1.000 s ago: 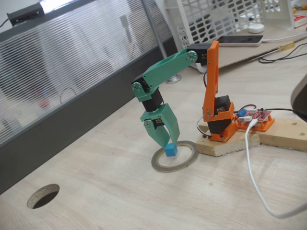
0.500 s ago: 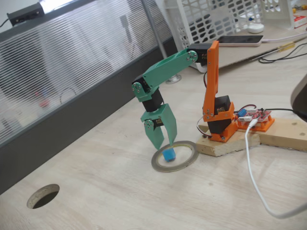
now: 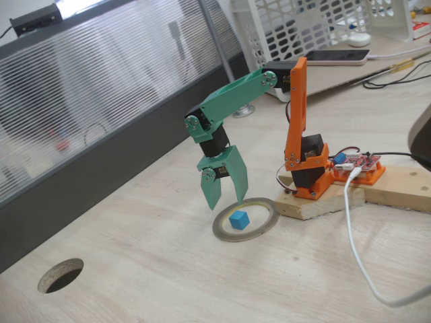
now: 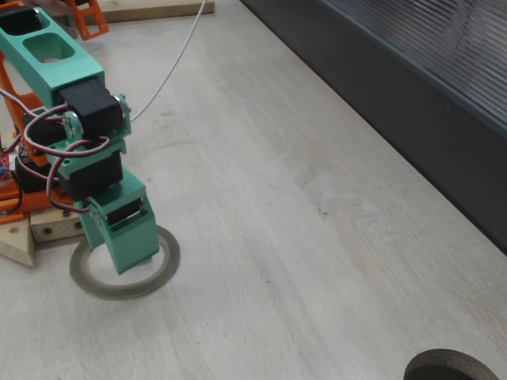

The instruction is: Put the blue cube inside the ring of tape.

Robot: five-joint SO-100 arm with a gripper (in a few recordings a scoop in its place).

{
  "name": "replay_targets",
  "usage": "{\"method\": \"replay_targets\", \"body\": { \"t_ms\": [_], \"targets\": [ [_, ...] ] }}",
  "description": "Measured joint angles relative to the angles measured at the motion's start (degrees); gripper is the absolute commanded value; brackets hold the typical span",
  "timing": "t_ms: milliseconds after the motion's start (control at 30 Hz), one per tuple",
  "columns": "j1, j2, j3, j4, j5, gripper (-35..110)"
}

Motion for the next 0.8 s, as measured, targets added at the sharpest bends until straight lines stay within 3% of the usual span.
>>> {"method": "replay_targets", "body": {
  "t_ms": [800],
  "targets": [
    [0.00,0.00,-10.46,0.44,0.00,43]
  ]
}}
